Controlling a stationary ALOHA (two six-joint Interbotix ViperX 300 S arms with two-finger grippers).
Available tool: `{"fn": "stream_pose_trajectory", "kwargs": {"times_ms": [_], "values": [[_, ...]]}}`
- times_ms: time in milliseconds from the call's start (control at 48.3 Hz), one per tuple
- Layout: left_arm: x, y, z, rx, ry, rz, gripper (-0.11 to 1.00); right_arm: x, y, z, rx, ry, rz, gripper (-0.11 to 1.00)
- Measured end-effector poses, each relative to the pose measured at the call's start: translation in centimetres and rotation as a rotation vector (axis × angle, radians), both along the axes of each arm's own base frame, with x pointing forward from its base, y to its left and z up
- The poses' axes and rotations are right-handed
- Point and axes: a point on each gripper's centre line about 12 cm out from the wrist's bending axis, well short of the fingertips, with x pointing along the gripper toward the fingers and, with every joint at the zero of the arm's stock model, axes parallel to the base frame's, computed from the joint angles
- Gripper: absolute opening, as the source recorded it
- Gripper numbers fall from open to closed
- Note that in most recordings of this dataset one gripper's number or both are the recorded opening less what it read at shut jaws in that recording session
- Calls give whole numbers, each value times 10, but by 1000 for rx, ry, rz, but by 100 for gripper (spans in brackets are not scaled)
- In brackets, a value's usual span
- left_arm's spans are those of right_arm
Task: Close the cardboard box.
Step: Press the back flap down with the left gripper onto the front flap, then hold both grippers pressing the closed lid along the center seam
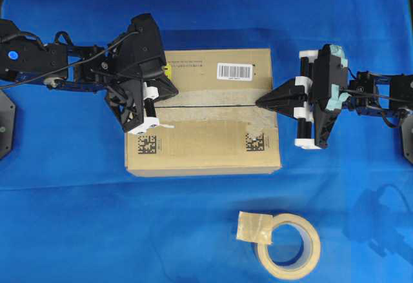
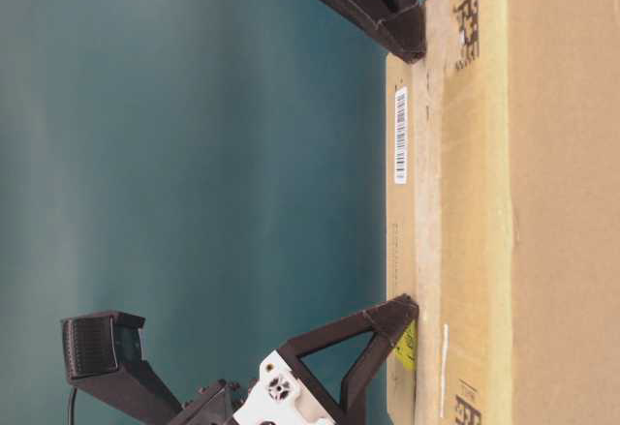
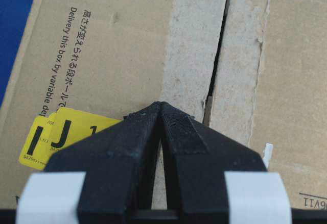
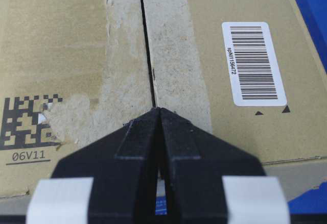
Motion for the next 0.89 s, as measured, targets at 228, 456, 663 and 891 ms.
{"fn": "stream_pose_trajectory", "kwargs": {"times_ms": [228, 456, 663, 891], "values": [[0, 0, -1, 3, -18, -1, 0, 1, 0, -3, 1, 9, -1, 0], [-9, -12, 4, 33, -180, -37, 0, 1, 0, -3, 1, 8, -2, 0], [-32, -25, 12, 60, -443, -63, 0, 1, 0, -3, 1, 8, -2, 0], [-59, -29, -5, 76, -554, -72, 0, 1, 0, -3, 3, 3, -4, 0]]}}
